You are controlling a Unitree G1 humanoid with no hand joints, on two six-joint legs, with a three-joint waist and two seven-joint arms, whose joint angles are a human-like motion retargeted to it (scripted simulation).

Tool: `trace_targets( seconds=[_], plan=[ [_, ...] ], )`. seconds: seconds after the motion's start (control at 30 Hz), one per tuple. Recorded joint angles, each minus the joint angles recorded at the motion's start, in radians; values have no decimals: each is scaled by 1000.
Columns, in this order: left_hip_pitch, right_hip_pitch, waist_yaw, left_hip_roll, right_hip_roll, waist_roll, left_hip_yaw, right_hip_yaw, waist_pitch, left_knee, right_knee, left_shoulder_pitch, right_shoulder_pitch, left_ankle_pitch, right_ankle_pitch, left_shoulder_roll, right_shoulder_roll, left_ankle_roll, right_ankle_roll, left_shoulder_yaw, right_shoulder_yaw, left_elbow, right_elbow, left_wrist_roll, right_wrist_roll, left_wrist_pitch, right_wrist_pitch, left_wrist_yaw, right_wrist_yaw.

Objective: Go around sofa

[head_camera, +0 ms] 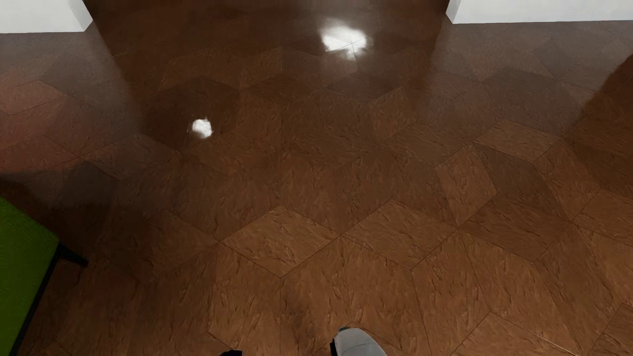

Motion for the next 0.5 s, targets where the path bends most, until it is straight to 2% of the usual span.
trace_targets(
  seconds=[0.07,0.1,0.13,0.17,0.2,0.23,0.27,0.3,0.33,0.37,0.4,0.43,0.47,0.5],
  plan=[
    [120,-43,-40,19,-2,-5,0,0,-36,-26,-323,-84,47,-72,31,19,3,0,0,75,6,-91,8,0,0,0,0,0,0],
    [166,-68,-67,37,-15,-12,0,0,-50,-25,-349,-105,61,-71,2,28,0,0,0,108,7,-127,12,0,0,0,0,0,0],
    [204,-85,-114,93,-19,-2,0,0,-49,-3,-298,-114,73,-37,12,28,0,0,0,136,6,-145,18,0,0,0,0,0,0],
    [216,-130,-133,146,-6,21,0,0,-51,57,-160,-107,70,41,88,19,1,0,0,153,20,-147,44,0,0,0,0,0,0],
    [206,-143,-125,205,39,61,0,0,-38,175,-28,-83,48,182,101,-10,4,0,0,155,42,-112,97,0,0,0,0,0,0],
    [146,-91,-96,226,66,67,0,0,-28,364,37,-54,13,342,51,-20,13,0,0,148,45,-74,128,0,0,0,0,0,0],
    [17,-40,-59,197,82,54,0,0,-35,631,56,-42,4,457,-10,-15,30,0,0,94,20,-34,102,0,0,0,0,0,0],
    [-91,55,18,200,123,63,0,0,-22,844,18,-37,-11,446,-26,-22,40,0,0,30,3,20,57,0,0,0,0,0,0],
    [-182,152,102,165,138,42,0,0,-11,948,-36,-17,-36,427,-19,-29,47,0,0,-28,-17,80,6,0,0,0,0,0,0],
    [-300,233,179,138,142,15,0,0,-15,986,-90,36,-69,426,-18,-30,59,0,0,-33,-49,94,-60,0,0,0,0,0,0],
    [-385,341,241,112,142,-13,0,0,-9,918,-157,104,-95,453,-18,-29,66,0,0,-18,-58,106,-133,0,0,0,0,0,0],
    [-454,437,284,94,138,-13,0,0,-4,755,-213,104,-124,528,-23,-64,62,0,0,-112,-99,273,-199,0,0,0,0,0,0],
    [-511,529,329,83,126,-25,0,0,-4,544,-263,157,-153,621,-29,-43,63,0,0,-177,-139,266,-281,0,0,0,0,0,0],
    [-557,606,367,82,115,-28,0,0,-12,328,-303,199,-181,661,-51,-42,60,0,0,-214,-141,294,-343,0,0,0,0,0,0]
  ],
)
